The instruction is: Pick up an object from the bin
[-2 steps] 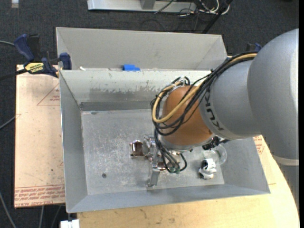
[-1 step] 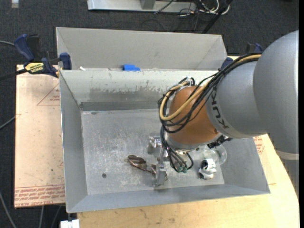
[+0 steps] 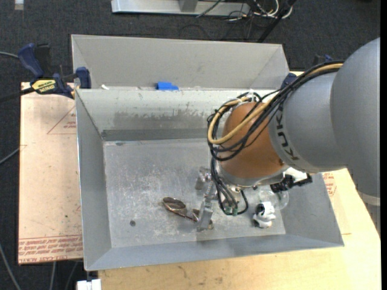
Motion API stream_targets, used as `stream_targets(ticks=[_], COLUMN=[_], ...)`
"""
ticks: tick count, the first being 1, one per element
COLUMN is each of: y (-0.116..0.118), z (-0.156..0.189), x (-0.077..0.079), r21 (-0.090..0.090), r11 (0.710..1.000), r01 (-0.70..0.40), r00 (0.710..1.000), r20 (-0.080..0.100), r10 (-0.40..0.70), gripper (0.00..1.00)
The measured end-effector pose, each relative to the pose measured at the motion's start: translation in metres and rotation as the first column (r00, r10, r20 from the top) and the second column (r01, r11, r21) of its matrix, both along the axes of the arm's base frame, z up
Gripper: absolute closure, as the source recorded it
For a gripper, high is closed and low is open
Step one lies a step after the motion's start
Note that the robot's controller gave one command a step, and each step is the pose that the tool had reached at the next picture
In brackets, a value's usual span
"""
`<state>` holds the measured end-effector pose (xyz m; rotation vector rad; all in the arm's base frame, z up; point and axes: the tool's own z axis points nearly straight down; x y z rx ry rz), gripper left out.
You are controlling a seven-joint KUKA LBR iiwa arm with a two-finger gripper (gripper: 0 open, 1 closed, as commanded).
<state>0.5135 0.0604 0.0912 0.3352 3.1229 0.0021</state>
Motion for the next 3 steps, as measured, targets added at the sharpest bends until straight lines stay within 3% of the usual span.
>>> stream_targets(ticks=[1,2,3], y=[0.052,0.072,0.071], z=[-0.019,-0.027,-0.027], x=[0.002,0.002,0.001], r21=[-0.001,0.002,0.002], r11=[0.999,1.000,1.000], r01=[-0.036,-0.022,-0.020], r00=[0.999,1.000,1.000], r20=[0.001,0.004,0.003], r10=[0.036,0.022,0.020], gripper=[0.00,1.00,1.00])
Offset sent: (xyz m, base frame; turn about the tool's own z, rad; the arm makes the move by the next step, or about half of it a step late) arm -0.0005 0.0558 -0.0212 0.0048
